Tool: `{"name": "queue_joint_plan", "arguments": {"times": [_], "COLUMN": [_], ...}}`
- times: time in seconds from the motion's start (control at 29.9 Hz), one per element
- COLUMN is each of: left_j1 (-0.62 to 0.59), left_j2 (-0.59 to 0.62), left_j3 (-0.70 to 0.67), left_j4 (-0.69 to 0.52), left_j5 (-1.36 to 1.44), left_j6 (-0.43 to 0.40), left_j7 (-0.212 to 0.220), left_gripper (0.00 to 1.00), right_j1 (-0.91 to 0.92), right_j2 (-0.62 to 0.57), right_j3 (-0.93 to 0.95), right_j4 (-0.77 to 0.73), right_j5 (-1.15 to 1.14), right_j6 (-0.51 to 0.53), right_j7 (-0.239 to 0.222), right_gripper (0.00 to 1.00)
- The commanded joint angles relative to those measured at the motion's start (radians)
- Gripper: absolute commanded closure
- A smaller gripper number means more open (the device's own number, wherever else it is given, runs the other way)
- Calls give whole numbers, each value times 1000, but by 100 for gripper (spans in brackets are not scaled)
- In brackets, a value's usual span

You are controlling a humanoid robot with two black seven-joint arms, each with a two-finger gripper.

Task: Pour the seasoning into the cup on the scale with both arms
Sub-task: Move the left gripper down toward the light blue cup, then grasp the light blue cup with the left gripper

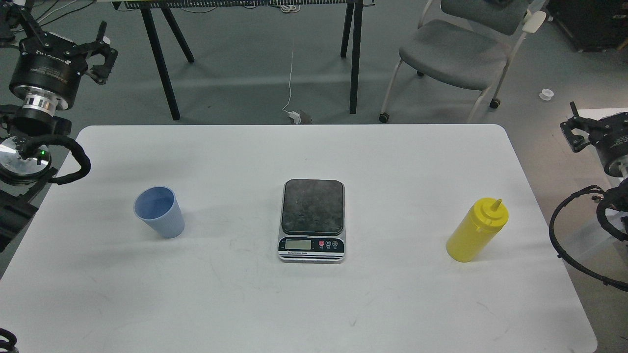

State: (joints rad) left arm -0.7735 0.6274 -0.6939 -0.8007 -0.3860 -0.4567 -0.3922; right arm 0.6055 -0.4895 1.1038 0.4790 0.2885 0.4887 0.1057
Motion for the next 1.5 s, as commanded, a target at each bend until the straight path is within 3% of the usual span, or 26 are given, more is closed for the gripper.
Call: {"name": "queue_joint_plan", "arguments": {"times": [0.0, 0.33, 0.43, 0.57, 0.67, 0.9, 1.1, 1.27, 1.47], "left_j1": [7, 79, 89, 122, 129, 180, 201, 192, 183], "left_j2": [1, 58, 119, 167, 208, 242, 242, 238, 215], "left_j3": [5, 23, 36, 34, 39, 50, 242, 382, 409], "left_j4": [-2, -43, -89, -98, -98, -98, -72, -66, -63], "left_j5": [13, 111, 382, 747, 1003, 1655, 2092, 2096, 2103], "left_j6": [3, -32, -32, -31, -22, 189, 571, 613, 615], "left_j7": [-2, 6, -16, -80, -91, -97, -97, -97, -97], "left_gripper": [0, 0, 1, 1, 1, 1, 1, 4, 8], "right_j1": [-1, -15, -30, -41, -50, -82, -90, -89, -90], "right_j2": [3, -4, -9, -12, -14, -9, -11, -14, -14], "right_j3": [-4, 1, 1, 1, 4, 42, 47, 53, 54], "right_j4": [3, 29, 56, 58, 55, 58, 58, 58, 58], "right_j5": [0, 1, 1, 0, 1, 1, 1, 1, 1], "right_j6": [0, 0, 0, 0, 0, 0, 0, 0, 0], "right_j7": [0, 0, 0, 2, 6, 20, 23, 23, 23], "right_gripper": [0, 0, 0, 0, 0, 0, 0, 0, 0]}}
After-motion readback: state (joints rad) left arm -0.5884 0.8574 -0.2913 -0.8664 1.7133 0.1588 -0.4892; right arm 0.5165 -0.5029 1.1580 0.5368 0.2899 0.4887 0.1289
